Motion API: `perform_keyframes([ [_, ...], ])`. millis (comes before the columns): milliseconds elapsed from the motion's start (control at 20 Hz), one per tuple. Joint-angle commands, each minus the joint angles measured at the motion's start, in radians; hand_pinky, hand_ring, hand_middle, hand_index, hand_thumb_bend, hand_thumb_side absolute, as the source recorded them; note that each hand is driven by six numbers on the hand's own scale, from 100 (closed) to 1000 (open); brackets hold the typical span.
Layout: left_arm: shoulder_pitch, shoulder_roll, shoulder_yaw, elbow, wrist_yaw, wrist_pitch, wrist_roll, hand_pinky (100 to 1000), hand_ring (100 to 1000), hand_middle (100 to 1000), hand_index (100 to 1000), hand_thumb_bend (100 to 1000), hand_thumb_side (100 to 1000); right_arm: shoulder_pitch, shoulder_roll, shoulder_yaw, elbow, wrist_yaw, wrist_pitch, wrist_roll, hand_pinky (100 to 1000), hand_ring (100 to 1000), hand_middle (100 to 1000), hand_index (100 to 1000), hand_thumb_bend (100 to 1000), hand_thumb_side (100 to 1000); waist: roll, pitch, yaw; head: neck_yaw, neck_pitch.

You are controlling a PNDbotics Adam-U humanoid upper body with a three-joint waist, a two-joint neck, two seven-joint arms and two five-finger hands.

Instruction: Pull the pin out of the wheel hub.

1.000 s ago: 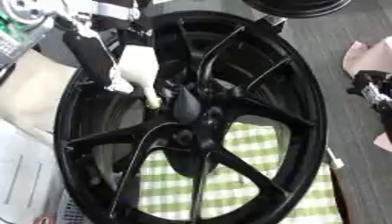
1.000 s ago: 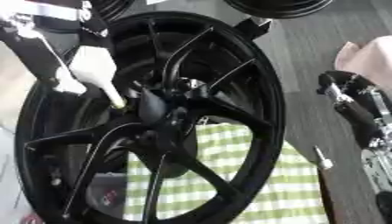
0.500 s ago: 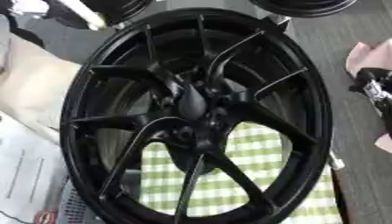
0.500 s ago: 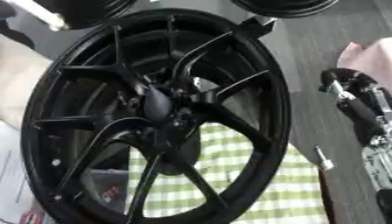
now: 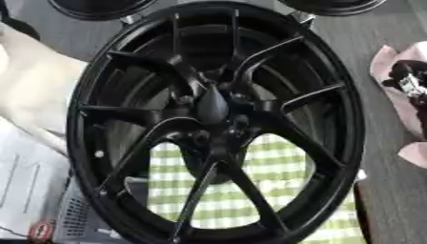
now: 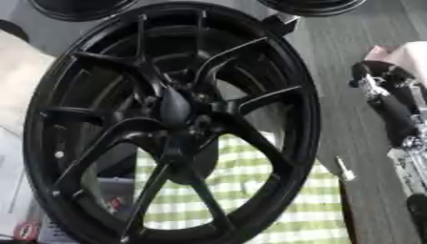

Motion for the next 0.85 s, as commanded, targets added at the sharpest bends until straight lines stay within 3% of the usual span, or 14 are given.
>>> perform_keyframes([
  [50, 0.024, 0.023, 0.059, -0.011, 0.063, -0.015, 0.051, 734, 771, 654, 787, 810, 507, -0.002, -0.018, -0.016, -0.024, -0.007, -0.003, -0.008, 897, 659, 604, 724, 360, 416, -0.001, -0.035, 0.003, -0.005, -0.002],
  [300, 0.044, -0.001, 0.078, -0.066, 0.164, -0.055, 0.164, 692, 722, 575, 726, 749, 520, -0.001, -0.016, -0.016, -0.025, -0.013, -0.004, -0.009, 897, 659, 605, 725, 361, 415, -0.004, -0.048, -0.002, -0.001, -0.003],
  [550, 0.049, -0.045, 0.065, -0.142, 0.285, -0.095, 0.326, 663, 693, 538, 697, 743, 505, -0.006, -0.015, -0.014, -0.027, -0.017, -0.004, -0.008, 897, 659, 605, 724, 361, 413, -0.008, -0.055, -0.002, 0.005, -0.006],
  [850, 0.068, -0.238, 0.038, -0.263, 0.381, -0.121, 0.47, 631, 666, 512, 671, 736, 478, -0.029, -0.011, -0.007, -0.037, -0.022, -0.005, -0.002, 896, 659, 605, 724, 360, 410, -0.016, -0.051, -0.004, 0.015, -0.013],
])
